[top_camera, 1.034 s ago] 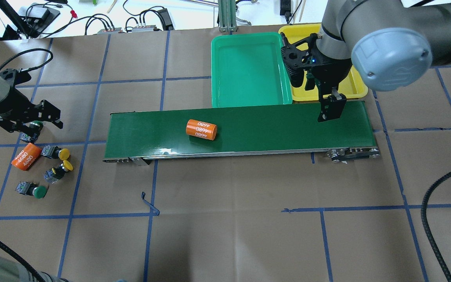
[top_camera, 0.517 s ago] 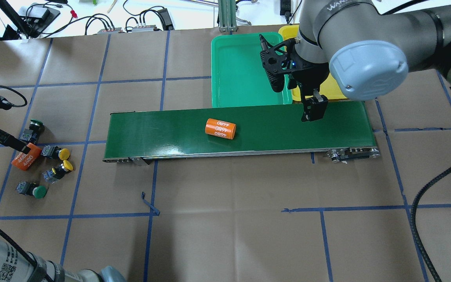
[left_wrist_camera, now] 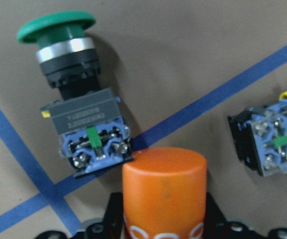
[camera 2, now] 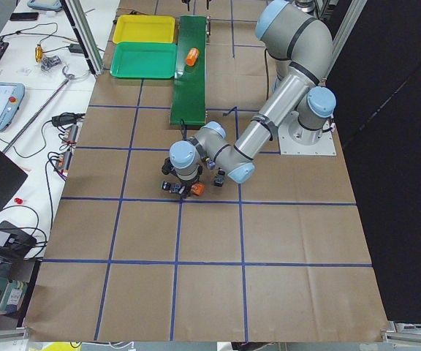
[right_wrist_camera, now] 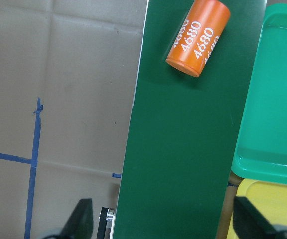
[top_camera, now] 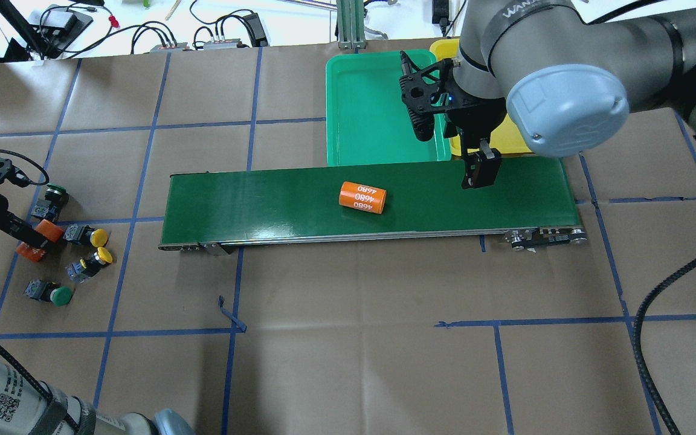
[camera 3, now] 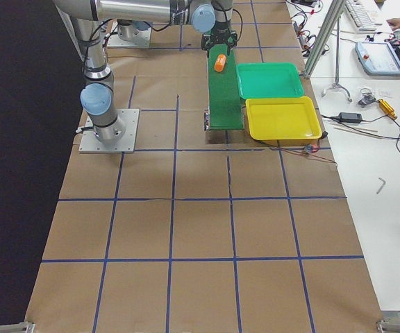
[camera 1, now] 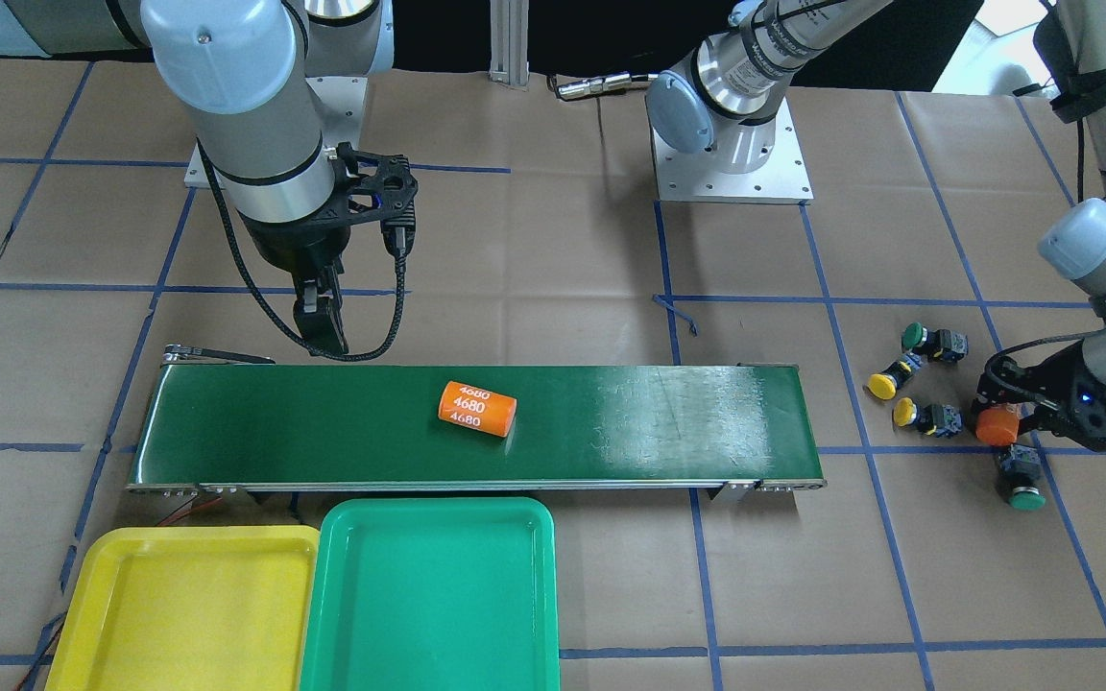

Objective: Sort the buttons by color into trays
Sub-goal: 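Grasp a second orange cylinder with the left gripper, then place the second orange cylinder on the belt with the left gripper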

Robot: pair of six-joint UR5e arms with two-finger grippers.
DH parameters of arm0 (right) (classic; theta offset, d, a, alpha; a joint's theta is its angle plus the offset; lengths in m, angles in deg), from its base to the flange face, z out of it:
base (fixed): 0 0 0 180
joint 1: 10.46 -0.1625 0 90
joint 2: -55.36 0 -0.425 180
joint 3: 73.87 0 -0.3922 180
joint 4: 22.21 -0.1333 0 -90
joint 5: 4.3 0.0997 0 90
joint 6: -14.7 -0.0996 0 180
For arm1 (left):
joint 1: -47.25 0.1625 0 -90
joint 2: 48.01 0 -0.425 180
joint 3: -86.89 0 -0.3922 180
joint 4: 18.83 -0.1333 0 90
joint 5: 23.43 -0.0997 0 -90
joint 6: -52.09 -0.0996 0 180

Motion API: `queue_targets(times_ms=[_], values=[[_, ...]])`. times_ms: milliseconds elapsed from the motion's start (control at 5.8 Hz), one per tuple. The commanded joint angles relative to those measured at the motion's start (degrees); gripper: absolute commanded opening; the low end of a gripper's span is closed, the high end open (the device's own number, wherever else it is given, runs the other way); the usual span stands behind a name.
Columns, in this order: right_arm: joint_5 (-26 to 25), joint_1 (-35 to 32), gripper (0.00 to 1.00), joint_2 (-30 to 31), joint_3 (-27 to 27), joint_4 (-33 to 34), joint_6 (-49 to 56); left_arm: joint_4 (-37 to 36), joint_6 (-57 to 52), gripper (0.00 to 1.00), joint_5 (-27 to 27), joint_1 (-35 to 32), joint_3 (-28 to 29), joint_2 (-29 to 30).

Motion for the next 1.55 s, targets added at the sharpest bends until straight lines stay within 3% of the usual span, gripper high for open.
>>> queue_targets(times_ms=[0, 345, 690, 1034, 1379], values=[[-0.04, -0.01, 1.0, -0.03, 0.0, -0.19, -0.1, 0.48, 2.79, 0.0, -0.22, -0.51, 1.25, -0.49], [-0.13, -0.01, 1.0, -0.29, 0.0, -0.02, -0.19, 6.68, 6.03, 0.0, -0.13, -7.76, 4.4, -4.95], [-0.13, -0.01, 1.0, -0.29, 0.09, -0.54, -1.24, 11.11, 2.21, 0.01, -0.21, -23.99, 8.55, -6.9], [-0.13, 0.08, 1.0, -0.29, 0.09, -0.63, -1.24, 9.19, -9.98, 0.02, -0.31, -34.65, 7.6, -6.3], [-0.13, 0.08, 1.0, -0.29, 0.09, -0.63, -1.16, 7.35, -9.6, 0.01, -1.62, -42.32, 3.04, -8.13]])
